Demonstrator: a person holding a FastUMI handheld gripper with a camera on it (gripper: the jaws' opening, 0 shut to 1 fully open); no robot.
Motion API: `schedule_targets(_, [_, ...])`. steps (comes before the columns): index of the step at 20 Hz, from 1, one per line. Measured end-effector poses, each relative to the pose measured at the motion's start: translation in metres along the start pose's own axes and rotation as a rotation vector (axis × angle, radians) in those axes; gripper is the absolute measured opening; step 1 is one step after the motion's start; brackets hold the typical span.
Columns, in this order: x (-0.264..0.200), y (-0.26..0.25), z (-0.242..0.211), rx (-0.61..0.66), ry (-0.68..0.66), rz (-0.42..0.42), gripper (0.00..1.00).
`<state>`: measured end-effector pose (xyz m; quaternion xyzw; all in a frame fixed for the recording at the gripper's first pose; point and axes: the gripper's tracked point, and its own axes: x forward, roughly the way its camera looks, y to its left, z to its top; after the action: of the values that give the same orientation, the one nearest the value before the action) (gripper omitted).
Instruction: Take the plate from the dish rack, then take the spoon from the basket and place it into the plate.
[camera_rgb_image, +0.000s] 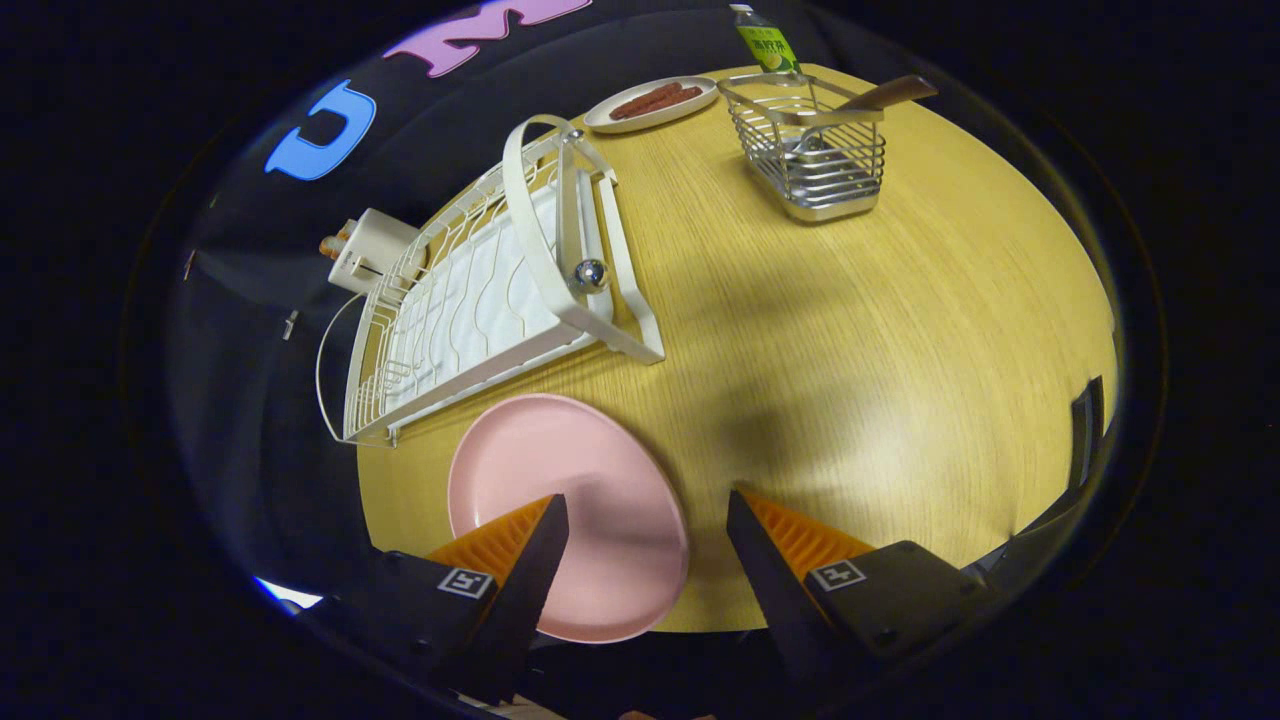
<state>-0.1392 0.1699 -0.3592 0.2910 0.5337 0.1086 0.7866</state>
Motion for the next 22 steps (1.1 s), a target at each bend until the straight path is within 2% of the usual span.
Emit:
schedule_targets(8, [-0.071, -0.009, 0.081, -0.131, -0.278, -0.020, 0.99])
schedule_targets(14, [-0.101, -0.069, 0.164, -0.156, -0.373, -0.125, 0.97])
schedule_targets(18, [-0.091, -0.106, 0.191, -0.148, -0.365, -0.168, 0.88])
schedule_targets(22, [-0.078, -0.118, 0.203, -0.175, -0.343, -0.162, 0.66])
